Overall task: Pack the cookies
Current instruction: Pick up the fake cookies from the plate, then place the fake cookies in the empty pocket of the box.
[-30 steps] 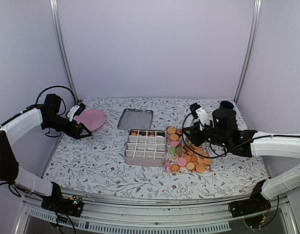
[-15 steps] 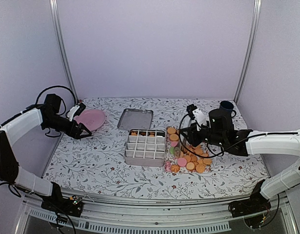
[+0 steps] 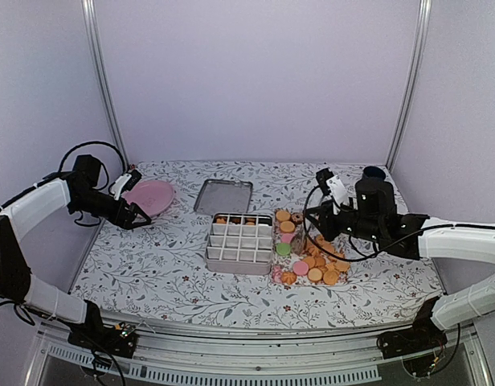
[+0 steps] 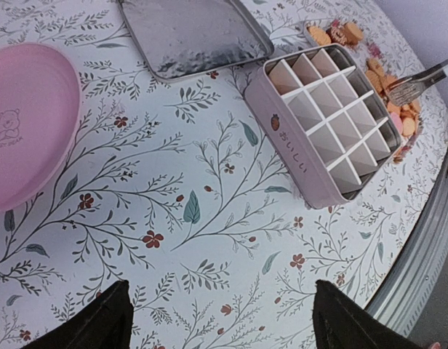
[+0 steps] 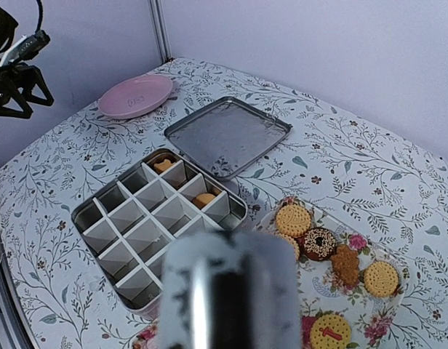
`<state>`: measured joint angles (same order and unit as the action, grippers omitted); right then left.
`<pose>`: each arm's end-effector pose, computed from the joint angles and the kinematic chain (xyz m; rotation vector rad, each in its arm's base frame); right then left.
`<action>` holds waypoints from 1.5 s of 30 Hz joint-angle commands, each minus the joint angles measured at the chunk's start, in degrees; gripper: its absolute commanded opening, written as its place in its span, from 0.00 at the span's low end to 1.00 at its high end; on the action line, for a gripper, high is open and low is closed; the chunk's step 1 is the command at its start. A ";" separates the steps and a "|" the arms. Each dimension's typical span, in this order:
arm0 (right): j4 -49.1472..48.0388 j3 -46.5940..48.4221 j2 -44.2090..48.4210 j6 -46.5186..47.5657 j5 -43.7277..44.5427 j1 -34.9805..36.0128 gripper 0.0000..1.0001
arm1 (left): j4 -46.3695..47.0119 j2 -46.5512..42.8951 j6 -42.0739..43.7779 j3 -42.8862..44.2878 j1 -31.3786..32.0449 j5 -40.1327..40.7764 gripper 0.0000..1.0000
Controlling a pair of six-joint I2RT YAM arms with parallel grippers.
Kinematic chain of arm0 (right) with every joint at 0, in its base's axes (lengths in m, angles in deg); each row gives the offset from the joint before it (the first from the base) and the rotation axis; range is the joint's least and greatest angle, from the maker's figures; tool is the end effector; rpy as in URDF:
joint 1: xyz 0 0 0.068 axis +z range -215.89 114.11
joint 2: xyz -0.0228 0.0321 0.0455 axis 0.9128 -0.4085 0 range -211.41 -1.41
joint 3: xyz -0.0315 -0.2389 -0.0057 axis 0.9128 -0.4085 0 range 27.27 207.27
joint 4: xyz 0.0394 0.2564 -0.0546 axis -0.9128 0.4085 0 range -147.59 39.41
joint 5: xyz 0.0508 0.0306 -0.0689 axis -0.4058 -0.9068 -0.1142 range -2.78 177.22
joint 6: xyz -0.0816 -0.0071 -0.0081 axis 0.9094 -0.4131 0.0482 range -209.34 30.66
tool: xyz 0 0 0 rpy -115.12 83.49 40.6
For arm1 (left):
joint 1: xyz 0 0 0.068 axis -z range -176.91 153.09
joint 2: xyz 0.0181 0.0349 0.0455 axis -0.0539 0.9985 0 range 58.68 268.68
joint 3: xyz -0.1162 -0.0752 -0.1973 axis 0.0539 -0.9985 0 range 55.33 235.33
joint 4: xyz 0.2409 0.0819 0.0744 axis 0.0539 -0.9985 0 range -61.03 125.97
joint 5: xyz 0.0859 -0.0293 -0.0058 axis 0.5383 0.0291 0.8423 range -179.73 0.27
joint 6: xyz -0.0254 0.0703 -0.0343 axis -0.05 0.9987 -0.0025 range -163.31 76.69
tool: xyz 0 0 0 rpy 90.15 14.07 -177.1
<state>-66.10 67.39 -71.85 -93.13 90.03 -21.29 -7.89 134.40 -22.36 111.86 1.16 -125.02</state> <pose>0.2324 0.2242 0.2032 -0.6612 1.8719 0.5066 0.2790 -0.0320 0.1941 0.5984 2.4241 -0.6578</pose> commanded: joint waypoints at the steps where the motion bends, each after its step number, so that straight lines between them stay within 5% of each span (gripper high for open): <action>1: -0.37 6.03 1.44 1.74 0.80 -0.06 0.00 | 0.27 -0.52 0.10 0.24 -0.26 -0.04 0.86; 17: -2.00 31.26 -21.87 9.40 -1.82 -0.12 0.03 | 0.73 -1.40 -0.21 -0.63 -0.27 -0.29 0.86; 45: -3.70 32.59 -28.42 8.82 -2.82 -0.08 0.34 | 3.16 -2.25 0.45 -1.34 0.77 1.88 0.86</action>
<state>-67.08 98.14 -100.20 -83.93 87.69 -21.29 -5.70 133.22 -22.34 111.07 1.49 -123.51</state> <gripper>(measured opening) 0.343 0.861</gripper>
